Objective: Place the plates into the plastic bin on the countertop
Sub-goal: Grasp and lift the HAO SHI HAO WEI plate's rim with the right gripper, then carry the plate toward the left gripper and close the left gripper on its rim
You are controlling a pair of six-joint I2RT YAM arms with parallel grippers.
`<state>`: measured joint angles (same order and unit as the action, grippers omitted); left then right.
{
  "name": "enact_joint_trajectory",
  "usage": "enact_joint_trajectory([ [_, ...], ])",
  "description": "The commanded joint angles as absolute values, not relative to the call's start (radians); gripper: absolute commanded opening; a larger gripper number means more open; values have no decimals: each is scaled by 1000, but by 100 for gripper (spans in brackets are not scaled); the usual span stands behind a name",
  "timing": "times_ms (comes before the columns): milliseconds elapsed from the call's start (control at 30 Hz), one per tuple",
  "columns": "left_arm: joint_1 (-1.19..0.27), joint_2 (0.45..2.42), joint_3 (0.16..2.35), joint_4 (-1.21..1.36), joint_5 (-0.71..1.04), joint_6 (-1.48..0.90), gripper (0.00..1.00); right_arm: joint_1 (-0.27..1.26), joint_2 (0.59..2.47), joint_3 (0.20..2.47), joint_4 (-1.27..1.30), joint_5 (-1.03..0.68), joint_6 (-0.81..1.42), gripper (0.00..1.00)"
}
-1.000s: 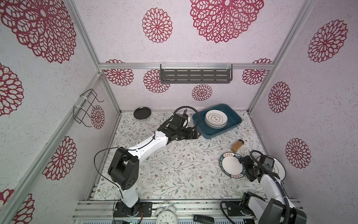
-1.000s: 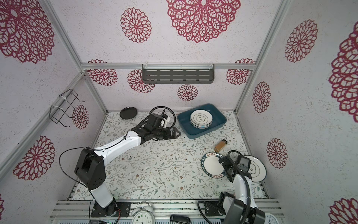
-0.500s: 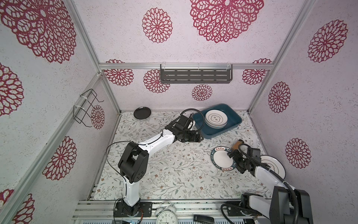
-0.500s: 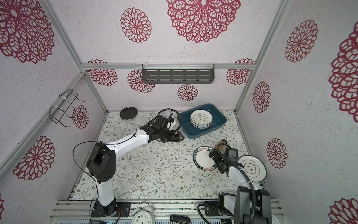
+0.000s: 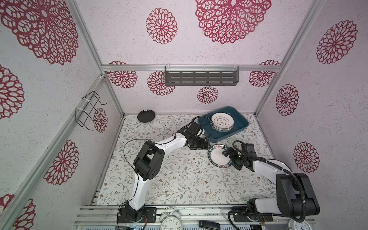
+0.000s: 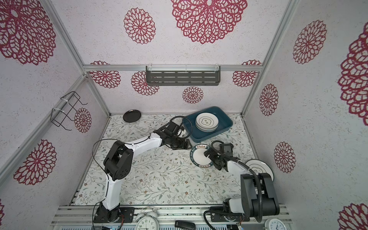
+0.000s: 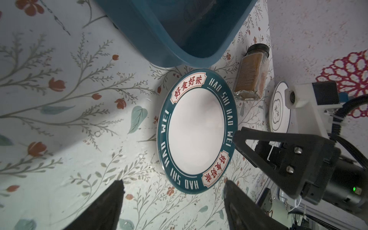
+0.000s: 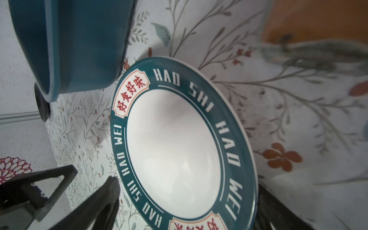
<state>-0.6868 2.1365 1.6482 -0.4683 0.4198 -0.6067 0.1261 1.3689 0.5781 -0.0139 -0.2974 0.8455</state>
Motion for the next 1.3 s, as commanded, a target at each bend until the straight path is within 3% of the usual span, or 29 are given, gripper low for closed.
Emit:
enact_joint_trajectory([
  [0, -689, 2174, 1673, -457, 450, -605, 77, 161, 1377, 623, 1, -313, 869, 97],
  [167, -676, 2203, 1646, -408, 449, -651, 66, 183, 1372, 675, -70, -318, 849, 97],
  [500, -632, 2205, 1586, -342, 451, -671, 66, 183, 1389, 705, -148, -279, 820, 97],
  [700, -634, 2241, 1597, -324, 500, -678, 59, 184, 1445, 731, -177, -253, 826, 97],
  [1067, -647, 2320, 1654, -341, 605, -676, 35, 202, 1478, 735, -131, -269, 840, 96],
  [1267, -651, 2298, 1620, -307, 588, -701, 17, 212, 1485, 738, -134, -275, 835, 95],
])
